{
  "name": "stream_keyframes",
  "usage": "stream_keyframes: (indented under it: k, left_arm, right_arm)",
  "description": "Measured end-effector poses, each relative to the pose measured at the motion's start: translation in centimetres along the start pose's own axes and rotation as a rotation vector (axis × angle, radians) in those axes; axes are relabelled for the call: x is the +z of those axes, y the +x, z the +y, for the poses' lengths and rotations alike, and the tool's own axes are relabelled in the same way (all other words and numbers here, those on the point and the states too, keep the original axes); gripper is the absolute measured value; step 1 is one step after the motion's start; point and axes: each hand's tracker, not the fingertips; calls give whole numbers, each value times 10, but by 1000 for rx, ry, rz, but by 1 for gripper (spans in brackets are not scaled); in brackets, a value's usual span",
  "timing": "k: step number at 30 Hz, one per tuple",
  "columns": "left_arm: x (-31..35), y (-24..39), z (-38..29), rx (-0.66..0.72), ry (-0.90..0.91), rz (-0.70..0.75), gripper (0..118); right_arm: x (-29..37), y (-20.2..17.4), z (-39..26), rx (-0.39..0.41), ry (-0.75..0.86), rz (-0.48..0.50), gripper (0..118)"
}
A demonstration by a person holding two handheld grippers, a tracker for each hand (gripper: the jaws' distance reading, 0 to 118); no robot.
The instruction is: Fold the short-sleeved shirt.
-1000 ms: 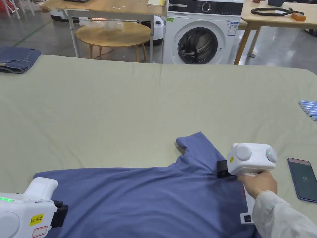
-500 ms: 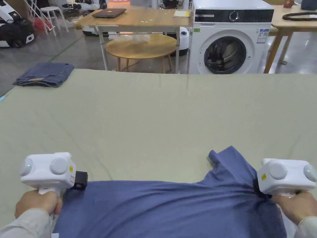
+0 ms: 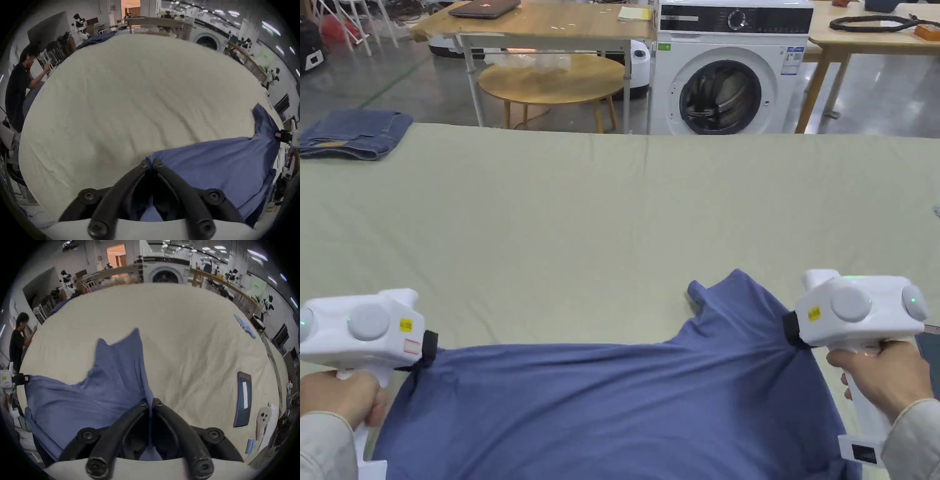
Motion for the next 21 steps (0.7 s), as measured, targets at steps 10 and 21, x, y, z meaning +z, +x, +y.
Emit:
stream_keyframes:
  k: [10, 21]
  left_arm:
    - [90, -37, -63, -61, 49, -96, 0]
    - [88, -37, -201, -59, -134, -173, 0]
  right_arm:
    - [126, 25, -85, 57, 52, 81, 0]
    - [107, 55, -243, -9, -212, 80, 0]
